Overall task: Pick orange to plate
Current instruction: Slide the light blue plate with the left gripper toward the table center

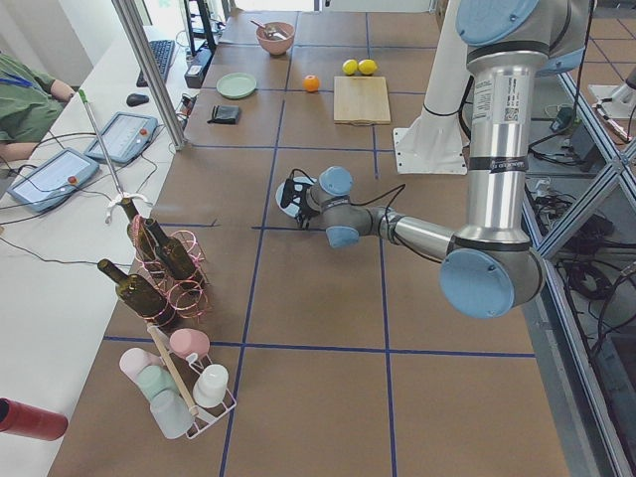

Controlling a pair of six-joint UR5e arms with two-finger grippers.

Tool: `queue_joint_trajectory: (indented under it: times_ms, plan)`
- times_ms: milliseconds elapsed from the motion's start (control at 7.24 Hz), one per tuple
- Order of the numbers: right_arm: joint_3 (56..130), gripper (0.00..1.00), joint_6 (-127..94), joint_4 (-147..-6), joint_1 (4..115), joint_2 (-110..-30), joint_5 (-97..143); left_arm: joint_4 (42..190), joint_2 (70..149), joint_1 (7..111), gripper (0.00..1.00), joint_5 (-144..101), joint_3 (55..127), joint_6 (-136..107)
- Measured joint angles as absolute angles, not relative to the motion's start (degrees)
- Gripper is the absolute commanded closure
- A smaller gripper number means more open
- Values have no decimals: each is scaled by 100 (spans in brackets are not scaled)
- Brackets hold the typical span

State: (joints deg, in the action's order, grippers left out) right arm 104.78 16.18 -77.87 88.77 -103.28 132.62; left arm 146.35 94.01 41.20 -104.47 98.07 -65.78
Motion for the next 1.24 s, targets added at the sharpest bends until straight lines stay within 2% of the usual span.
queue_joint_trajectory:
  times_ms: [276,553,967,1106,1244]
  plan:
    - [10479,0,1607,-7789,8877,-10327,13263,13652,10703,4017,100,-10336,9696,-6647]
    - [10477,0,1595,-7794,8877,-10327,13259,13085,11729,3403,100,-9733,9264,-6656]
    - [10471,0,1589,-7796,8877,-10327,13262,13015,12281,2774,100,-9188,8590,-6626]
    - [10469,0,1585,-7796,8877,-10327,13263,13018,12304,2719,87,-9156,8509,-6621]
    - [10468,0,1583,-7796,8877,-10327,13262,13024,12310,2699,26,-9145,8481,-6621]
